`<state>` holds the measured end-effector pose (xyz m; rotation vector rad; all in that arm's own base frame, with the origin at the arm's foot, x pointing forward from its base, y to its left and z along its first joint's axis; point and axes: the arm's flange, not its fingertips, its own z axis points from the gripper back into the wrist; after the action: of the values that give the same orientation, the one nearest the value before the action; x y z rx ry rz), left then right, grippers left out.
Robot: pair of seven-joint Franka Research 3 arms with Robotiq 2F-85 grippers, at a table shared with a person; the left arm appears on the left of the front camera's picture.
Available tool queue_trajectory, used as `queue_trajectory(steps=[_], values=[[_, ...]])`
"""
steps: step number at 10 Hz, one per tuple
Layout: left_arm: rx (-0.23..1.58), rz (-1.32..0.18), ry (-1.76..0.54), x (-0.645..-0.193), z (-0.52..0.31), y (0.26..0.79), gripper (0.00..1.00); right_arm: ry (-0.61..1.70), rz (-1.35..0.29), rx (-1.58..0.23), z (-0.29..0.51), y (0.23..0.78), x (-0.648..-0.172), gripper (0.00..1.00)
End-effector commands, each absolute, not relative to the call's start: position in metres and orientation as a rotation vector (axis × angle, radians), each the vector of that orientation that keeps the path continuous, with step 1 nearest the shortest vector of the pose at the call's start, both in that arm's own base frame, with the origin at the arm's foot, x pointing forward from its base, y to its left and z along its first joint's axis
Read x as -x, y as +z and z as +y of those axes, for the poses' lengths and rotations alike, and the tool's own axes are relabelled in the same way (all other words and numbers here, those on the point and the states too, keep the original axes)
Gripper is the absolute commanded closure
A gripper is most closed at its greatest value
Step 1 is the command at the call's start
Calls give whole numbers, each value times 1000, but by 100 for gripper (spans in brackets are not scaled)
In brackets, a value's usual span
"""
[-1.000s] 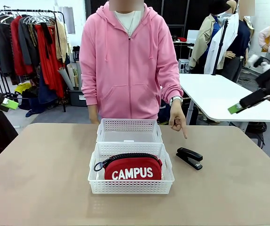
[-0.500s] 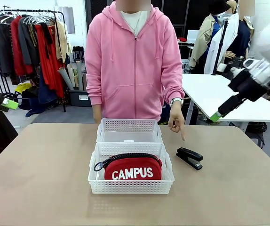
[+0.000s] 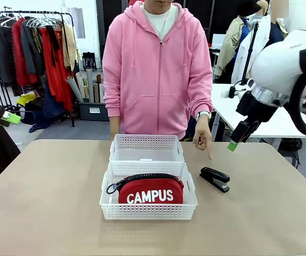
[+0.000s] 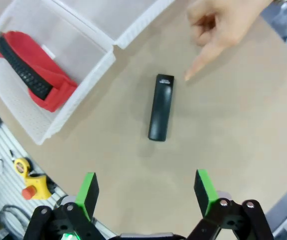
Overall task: Distribute items into two baskets.
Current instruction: Pick up the Stapler that the person points to.
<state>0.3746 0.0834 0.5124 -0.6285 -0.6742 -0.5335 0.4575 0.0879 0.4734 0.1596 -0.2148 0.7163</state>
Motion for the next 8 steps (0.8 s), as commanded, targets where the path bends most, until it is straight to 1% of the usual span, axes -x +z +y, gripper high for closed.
queue_trajectory(steps=[1,5,8], values=[[645,-686,-535,-374,84,513,0,701,-171,-110,104,471,-474,0],[645,-686,-535,-374,84,513,0,624,-175,-101,117,443,-483,0],[645,-686,-535,-374,84,513,0,633,-203,-59,121,418,-491,0]])
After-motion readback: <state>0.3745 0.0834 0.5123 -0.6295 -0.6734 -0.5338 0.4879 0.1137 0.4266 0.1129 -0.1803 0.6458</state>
